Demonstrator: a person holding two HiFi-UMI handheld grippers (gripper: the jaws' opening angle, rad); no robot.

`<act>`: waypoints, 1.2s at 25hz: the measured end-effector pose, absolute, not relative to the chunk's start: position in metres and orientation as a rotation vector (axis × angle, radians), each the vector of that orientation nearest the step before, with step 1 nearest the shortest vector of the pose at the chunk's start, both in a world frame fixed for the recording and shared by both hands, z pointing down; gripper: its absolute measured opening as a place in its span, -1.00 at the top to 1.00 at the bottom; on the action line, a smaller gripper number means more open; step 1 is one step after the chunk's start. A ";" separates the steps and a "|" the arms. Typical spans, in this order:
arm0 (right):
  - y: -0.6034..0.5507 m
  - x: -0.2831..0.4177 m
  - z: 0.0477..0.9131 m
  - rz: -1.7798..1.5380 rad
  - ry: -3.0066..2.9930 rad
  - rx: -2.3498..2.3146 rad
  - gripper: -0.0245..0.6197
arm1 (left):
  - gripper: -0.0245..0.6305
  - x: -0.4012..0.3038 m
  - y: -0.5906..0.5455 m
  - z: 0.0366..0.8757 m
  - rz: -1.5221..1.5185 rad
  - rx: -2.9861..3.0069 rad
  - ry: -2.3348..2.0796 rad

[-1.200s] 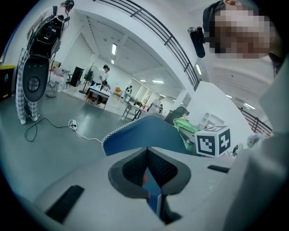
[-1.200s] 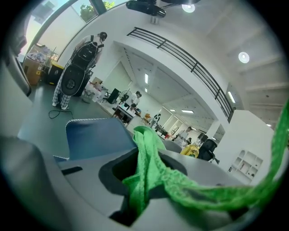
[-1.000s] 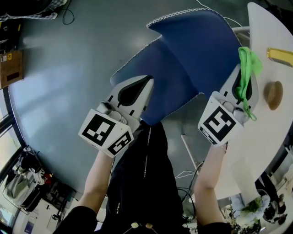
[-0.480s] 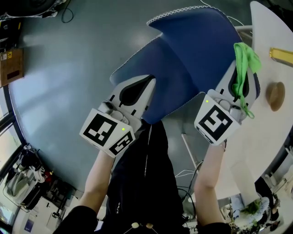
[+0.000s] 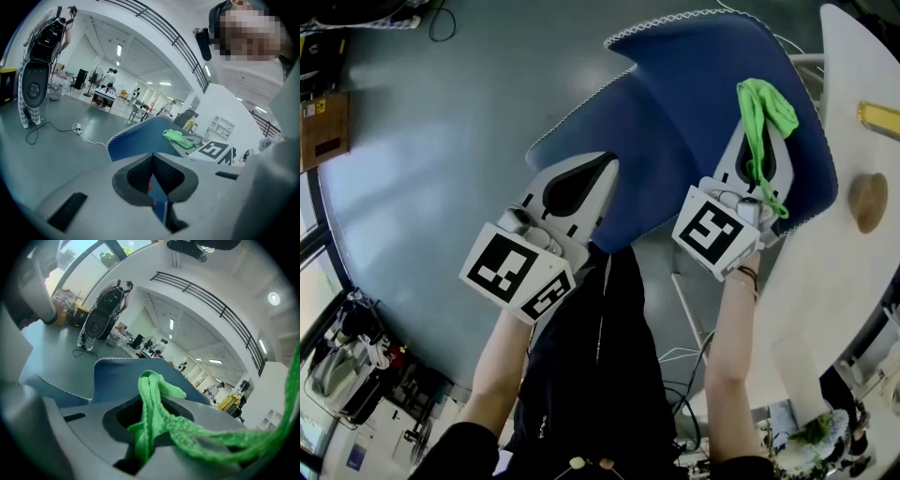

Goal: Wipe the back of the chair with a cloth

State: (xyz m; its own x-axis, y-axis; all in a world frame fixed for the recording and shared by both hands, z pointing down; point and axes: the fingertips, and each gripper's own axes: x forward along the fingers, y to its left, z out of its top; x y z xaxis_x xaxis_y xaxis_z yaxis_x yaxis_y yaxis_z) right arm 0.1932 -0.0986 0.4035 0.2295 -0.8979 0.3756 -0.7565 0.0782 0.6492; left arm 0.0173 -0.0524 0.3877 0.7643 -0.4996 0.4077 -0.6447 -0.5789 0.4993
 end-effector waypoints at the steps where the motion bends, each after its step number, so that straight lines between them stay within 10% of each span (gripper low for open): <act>1: -0.099 0.192 0.407 -0.217 -1.555 1.695 0.78 | 0.92 0.016 -0.054 0.387 0.292 2.312 -0.855; 30: -0.081 0.146 0.569 -0.047 -1.548 1.374 0.78 | 0.92 -0.011 -0.052 0.407 0.294 2.289 -0.887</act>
